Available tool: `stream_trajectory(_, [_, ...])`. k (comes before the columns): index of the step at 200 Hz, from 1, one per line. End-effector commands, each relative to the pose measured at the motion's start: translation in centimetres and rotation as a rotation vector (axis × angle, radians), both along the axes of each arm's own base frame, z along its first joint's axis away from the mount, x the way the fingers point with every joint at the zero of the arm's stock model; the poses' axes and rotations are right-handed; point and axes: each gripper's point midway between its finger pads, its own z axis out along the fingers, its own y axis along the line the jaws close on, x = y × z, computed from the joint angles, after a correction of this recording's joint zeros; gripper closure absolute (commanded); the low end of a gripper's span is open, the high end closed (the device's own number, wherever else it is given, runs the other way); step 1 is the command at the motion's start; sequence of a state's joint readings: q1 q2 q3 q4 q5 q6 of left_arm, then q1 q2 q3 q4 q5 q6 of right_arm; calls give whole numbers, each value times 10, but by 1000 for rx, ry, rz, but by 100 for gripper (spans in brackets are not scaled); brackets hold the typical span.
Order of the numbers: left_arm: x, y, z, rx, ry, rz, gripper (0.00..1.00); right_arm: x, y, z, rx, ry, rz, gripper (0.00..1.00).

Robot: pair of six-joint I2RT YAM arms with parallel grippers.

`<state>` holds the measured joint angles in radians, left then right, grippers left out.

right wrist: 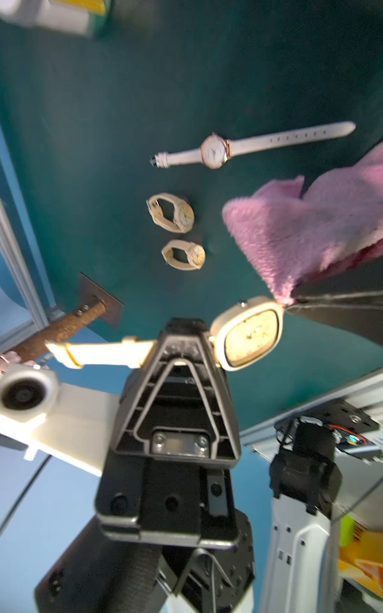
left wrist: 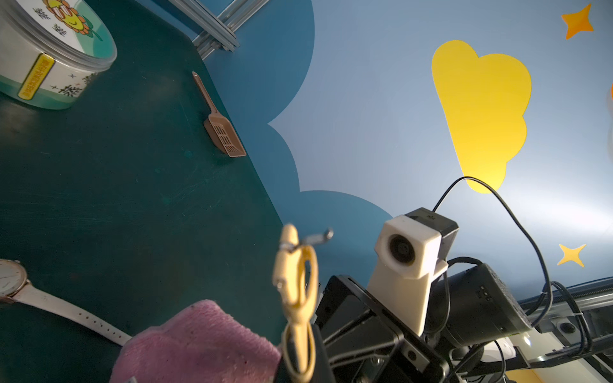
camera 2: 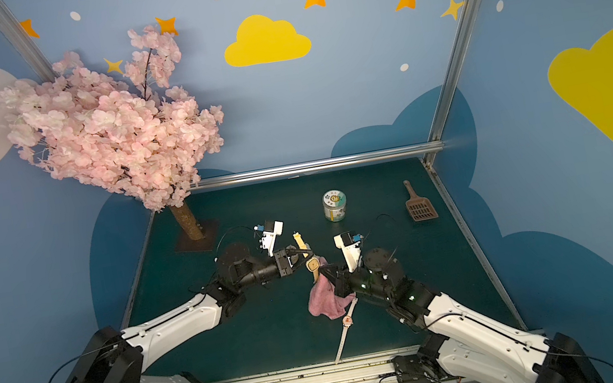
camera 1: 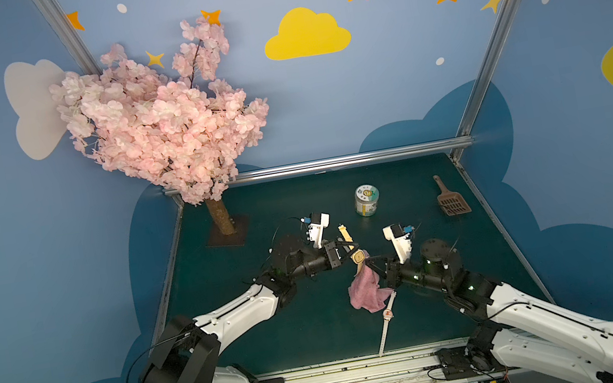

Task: Wipe the watch dial
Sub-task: Wipe the watch.

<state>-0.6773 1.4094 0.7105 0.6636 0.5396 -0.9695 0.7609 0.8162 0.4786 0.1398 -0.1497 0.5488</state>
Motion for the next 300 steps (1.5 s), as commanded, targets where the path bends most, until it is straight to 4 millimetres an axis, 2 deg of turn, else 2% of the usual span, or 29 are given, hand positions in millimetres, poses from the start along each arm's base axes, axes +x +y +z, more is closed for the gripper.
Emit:
stream_trajectory(1, [-8, -1, 19, -40, -58, -31, 97, 6, -18, 24, 23, -100, -86, 100])
stream_trajectory(30, [-7, -3, 20, -41, -57, -38, 97, -8, -8, 64, 109, -180, 9, 100])
stream_trajectory(51, [-6, -4, 19, -42, -53, -39, 97, -12, 5, 77, 139, -195, 78, 100])
stream_trajectory(115, [-7, -4, 20, -44, -52, -37, 97, -2, 43, 35, 121, -43, 170, 100])
stream_trajectory(155, [-8, -4, 19, -41, -53, -35, 97, -10, 56, 39, 159, -55, 257, 100])
stream_trajectory(178, [-8, -4, 19, -41, -53, -37, 97, -2, 50, 29, 114, -23, 189, 100])
stream_trajectory(205, [-8, -3, 20, -41, -57, -35, 97, 18, 20, 7, 3, 36, -17, 100])
stream_trajectory(226, [-9, -3, 20, -39, -57, -34, 97, 19, 7, 8, 1, 17, -73, 100])
stream_trajectory(244, [-8, -3, 20, -39, -55, -34, 97, 16, 9, 11, 13, 15, -52, 100])
stream_trajectory(300, [-8, -5, 20, -43, -51, -41, 97, -14, 48, 28, 65, -4, 225, 100])
